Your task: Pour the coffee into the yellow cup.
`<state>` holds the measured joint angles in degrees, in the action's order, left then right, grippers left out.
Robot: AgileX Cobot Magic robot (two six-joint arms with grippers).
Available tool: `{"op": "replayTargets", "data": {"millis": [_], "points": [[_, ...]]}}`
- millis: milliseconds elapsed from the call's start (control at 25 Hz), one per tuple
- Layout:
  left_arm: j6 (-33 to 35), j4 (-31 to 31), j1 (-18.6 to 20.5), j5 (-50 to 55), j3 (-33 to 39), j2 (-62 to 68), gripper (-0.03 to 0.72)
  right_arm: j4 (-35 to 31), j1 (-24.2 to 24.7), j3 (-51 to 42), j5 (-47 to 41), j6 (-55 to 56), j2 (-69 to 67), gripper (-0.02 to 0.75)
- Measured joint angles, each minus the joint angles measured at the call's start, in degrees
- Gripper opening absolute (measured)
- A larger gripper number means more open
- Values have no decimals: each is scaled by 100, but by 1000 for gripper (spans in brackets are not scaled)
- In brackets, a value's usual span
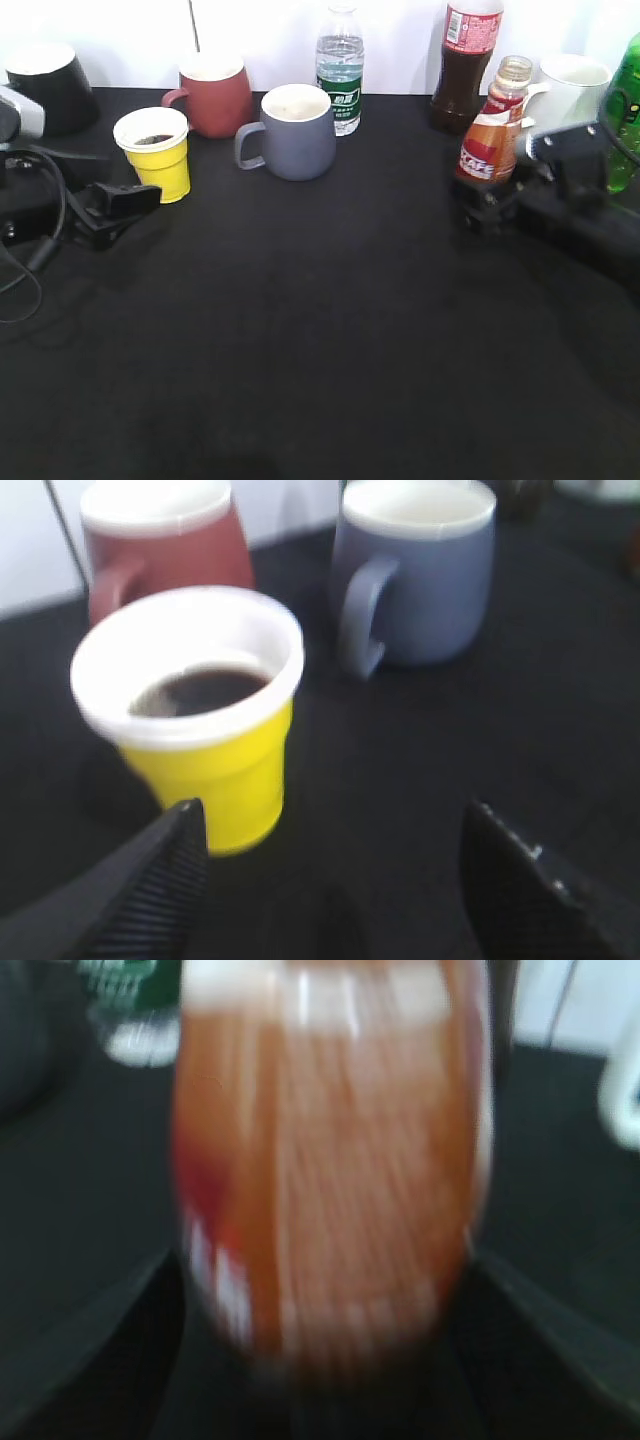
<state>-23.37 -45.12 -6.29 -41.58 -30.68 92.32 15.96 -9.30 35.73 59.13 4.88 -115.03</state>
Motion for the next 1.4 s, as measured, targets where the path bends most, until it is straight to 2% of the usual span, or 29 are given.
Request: {"op": "replayTargets", "data": {"millis": [80,160,200,280,400,440,520,560,680,760,840,960,1120,1280,1400], "points": [[-528,-5,0,376,0,-124,593,8,0,-318,-459,1,521,634],[-826,-7,-174,887,0,-220,590,15,0,-372,-1669,12,1164,633],[-1011,17,-389,1285,-17,-346,587,15,0,-365,-2409,96,1533,631],[-1402,152,-1007,2954,-267,-537,586,15,0,-110,-3970,453,2149,619],[-1444,1479,-1992,5503,-704,-899,578,-550,0,771,-6416,631,2827,597],[-1444,1670,-2267,6213,-885,-1078,578,-756,0,1093,-7091,642,3006,597],[-1323,1827,-2614,7052,-1165,-1621,566,-956,0,1330,-7876,642,3435,596],[-967,2052,-2701,7347,-1276,-1980,564,-1018,0,1348,-8223,585,3724,596],[273,2944,-2727,8043,-1335,-3171,562,-1903,0,1348,-9250,-407,4810,596],[667,3109,-2727,8666,-1342,-4073,562,-2425,0,1276,-9783,-805,5881,596],[955,3235,-2727,9257,-1352,-5248,561,-2505,0,969,-10256,-874,7162,596],[1481,3770,-2727,10181,-1360,-6708,561,-2493,0,422,-11332,-879,8996,596],[1704,3927,-2737,11108,-1254,-8435,561,-2018,0,4,-12680,-880,10995,595],[1806,3952,-2737,11202,-260,-9268,561,-1935,0,-494,-12620,-809,11439,595],[1881,3946,-2737,10739,-124,-9274,561,-1904,0,-691,-11988,-763,11439,595]]}}
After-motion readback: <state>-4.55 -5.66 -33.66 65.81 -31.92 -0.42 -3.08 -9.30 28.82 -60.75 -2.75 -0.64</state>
